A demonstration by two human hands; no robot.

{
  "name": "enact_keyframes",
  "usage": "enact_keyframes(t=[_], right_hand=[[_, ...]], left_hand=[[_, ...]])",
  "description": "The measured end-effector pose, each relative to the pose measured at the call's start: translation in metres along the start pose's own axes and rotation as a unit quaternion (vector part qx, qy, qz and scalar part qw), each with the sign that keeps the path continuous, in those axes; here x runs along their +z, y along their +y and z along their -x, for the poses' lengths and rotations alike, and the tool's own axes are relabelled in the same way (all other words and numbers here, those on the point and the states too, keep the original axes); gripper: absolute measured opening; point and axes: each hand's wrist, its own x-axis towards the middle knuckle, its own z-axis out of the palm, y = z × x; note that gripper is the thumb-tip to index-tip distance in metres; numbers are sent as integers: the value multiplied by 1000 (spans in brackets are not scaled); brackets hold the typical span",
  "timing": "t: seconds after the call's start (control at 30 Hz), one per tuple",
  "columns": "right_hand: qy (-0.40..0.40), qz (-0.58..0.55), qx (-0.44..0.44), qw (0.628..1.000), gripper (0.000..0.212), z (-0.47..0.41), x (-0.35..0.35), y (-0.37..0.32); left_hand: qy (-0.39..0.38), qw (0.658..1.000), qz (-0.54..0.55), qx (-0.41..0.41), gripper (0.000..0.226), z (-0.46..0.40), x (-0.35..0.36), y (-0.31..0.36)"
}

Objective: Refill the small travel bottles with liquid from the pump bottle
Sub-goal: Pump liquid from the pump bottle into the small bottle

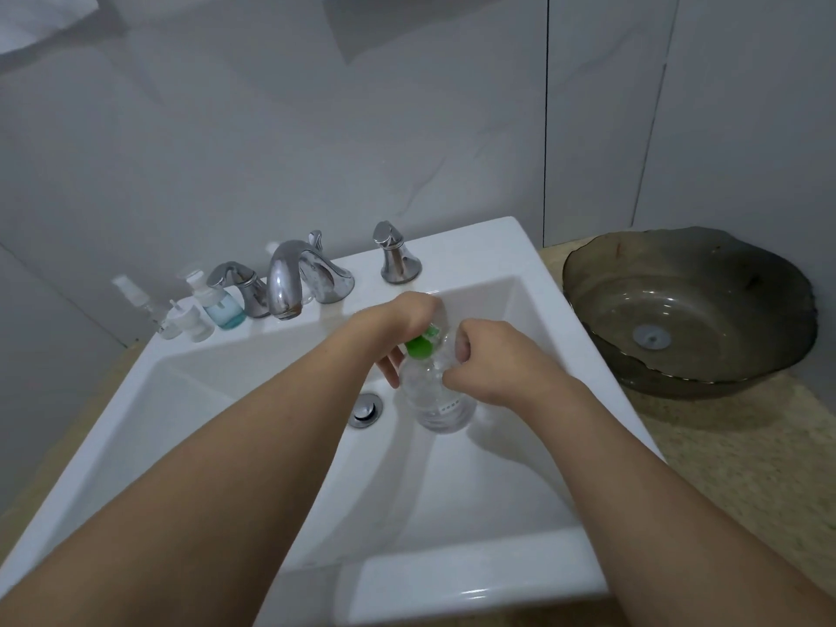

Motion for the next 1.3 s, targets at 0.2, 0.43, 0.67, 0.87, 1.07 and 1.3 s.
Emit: enact_keyframes(t=[0.2, 0.43, 0.67, 0.87, 1.07, 1.3], right_hand=[[-44, -108, 3, 993, 13, 4, -7, -8], [-52, -137, 18, 989, 16, 5, -7, -8], [-54, -76, 16, 996, 15, 4, -3, -7], [-49, -72, 20, 996, 16, 0, 1, -4], [11, 8, -14, 1000, 21, -1, 1, -3], [56, 27, -36, 997, 27, -6, 1, 0]], left_hand=[[-109, 993, 1, -40, 67, -3, -20, 5], [-135, 987, 28, -78, 69, -4, -20, 10], [-35, 999, -5, -32, 41, -10, -3, -1], [-14, 1000, -2, -18, 43, -10, 1, -3], [-51, 997, 32, -42, 59, -4, -6, -2], [-98, 990, 68, -78, 72, 12, -19, 8]])
